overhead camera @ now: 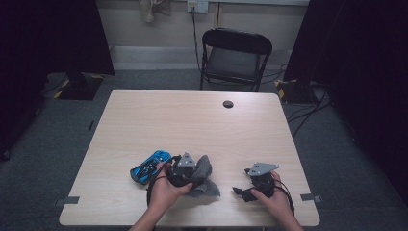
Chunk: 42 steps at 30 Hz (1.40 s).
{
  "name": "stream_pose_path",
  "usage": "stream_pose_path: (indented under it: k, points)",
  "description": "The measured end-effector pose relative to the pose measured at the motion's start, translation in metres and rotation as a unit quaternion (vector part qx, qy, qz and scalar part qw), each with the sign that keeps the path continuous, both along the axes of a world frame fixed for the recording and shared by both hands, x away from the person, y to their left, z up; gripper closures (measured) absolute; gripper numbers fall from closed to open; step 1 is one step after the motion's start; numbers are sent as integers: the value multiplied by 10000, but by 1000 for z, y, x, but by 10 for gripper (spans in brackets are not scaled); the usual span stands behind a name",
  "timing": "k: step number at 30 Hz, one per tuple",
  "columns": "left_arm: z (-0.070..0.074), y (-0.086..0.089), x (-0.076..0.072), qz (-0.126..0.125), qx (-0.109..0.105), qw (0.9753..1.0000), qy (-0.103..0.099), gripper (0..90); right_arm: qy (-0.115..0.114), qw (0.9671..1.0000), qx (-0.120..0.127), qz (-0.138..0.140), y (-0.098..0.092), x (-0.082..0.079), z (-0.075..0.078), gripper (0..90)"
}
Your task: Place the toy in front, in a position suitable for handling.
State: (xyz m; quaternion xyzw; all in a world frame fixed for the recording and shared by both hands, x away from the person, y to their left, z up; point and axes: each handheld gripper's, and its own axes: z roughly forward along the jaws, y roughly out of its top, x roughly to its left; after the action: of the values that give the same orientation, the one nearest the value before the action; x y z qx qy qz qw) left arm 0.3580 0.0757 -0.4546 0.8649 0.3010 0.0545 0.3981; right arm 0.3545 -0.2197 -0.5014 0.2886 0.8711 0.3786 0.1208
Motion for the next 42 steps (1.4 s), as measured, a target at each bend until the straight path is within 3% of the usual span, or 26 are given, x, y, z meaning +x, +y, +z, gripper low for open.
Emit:
stream_pose_path:
  k: [8,10,14,23,28,34,35,37,40,42]
  points:
    - [0,-38,22,-272,-5,9996,-87,656,-2,10000,-1,13,0,0,0,118]
    - [-1,-49,27,-322,-83,9994,-55,655,-2,10000,0,7,0,0,0,117]
    - [-3,-67,35,-455,-25,9990,-38,653,3,10000,-1,-18,-2,0,0,118]
    - [-14,-99,50,-557,8,9984,9,647,4,10000,-5,-67,-7,0,0,118]
    - [-22,-100,51,-556,61,9984,44,605,3,10000,-6,-68,-7,0,0,118]
    - [-19,-90,48,-437,95,9990,41,285,3,10000,-7,-65,-7,0,0,118]
    - [-13,-83,45,-387,191,9991,-35,266,4,10000,-6,-66,-7,0,0,118]
    - [-9,-80,43,-372,199,9991,-58,223,3,10000,-4,-65,-7,0,0,118]
    - [5,-68,37,-367,168,9989,-247,220,5,10000,-3,-66,-7,0,0,118]
    - [13,-58,36,-287,144,9993,-216,215,4,10000,-4,-65,-7,0,0,117]
